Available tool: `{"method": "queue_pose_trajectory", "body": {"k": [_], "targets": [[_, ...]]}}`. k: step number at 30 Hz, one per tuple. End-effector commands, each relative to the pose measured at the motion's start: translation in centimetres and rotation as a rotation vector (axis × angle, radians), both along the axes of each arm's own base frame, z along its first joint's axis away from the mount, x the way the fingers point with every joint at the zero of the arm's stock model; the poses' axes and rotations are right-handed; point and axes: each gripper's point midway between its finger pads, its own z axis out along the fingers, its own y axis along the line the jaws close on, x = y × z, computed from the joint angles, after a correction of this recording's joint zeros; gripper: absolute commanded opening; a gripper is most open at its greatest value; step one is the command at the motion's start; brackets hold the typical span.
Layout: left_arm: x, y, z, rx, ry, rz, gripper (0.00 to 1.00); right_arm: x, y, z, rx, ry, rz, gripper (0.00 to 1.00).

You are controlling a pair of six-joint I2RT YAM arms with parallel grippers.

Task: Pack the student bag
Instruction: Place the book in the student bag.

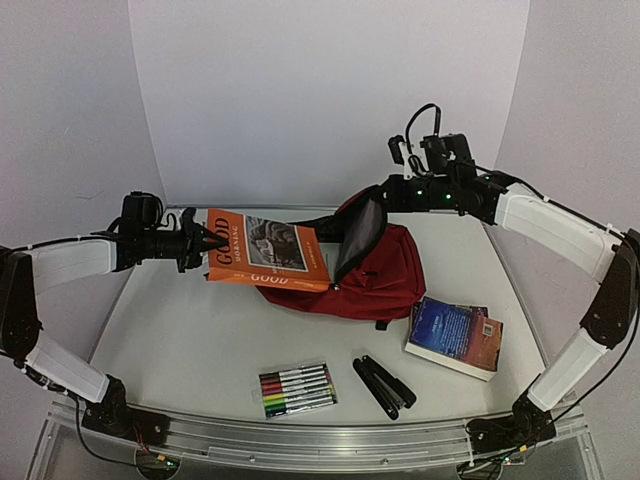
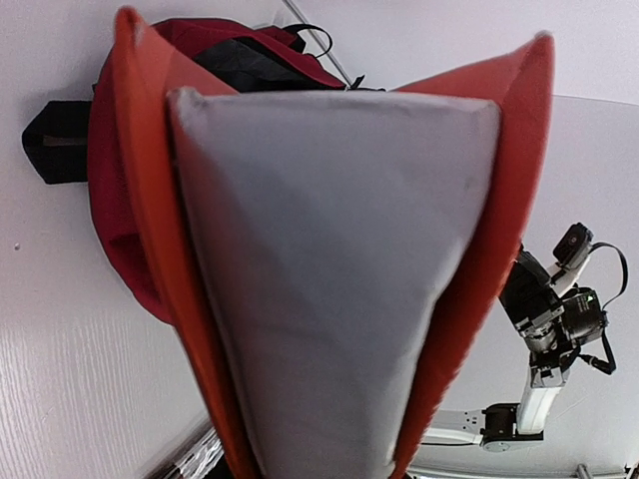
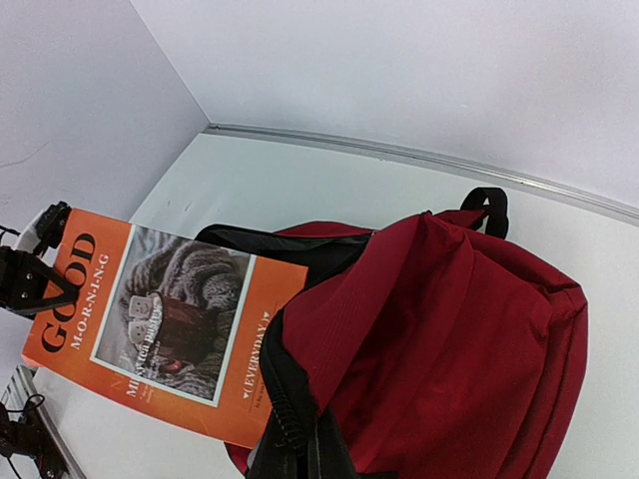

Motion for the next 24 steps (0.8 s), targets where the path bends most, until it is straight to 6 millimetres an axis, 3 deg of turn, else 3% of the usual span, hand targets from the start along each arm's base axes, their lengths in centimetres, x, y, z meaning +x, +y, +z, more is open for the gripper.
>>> {"method": "queue_pose_trajectory", "body": {"k": [1, 8, 12, 18, 24], "targets": [[1.9, -1.0, 4.0, -0.046, -0.163, -0.018, 0.19, -0.3, 0.3, 6.4, 0.090, -0.136, 0.028, 0.00], [2.8, -0.9, 7.2, -0.051, -0.249, 0.000, 0.19, -0.4, 0.2, 5.7, 0.083, -0.123, 0.026, 0.00], [3.4, -0.7, 7.9, -0.028, -0.267, 0.010, 0.19, -0.4, 0.1, 5.5, 0.081, -0.119, 0.027, 0.00], [4.0, -1.6, 5.6, -0.056, -0.215, 0.006, 0.19, -0.4, 0.1, 5.7, 0.086, -0.121, 0.024, 0.00], [3.5, -4.3, 1.7, -0.054, -0.139, -0.037, 0.19, -0.5, -0.2, 7.6, 0.153, -0.134, -0.011, 0.00]]}}
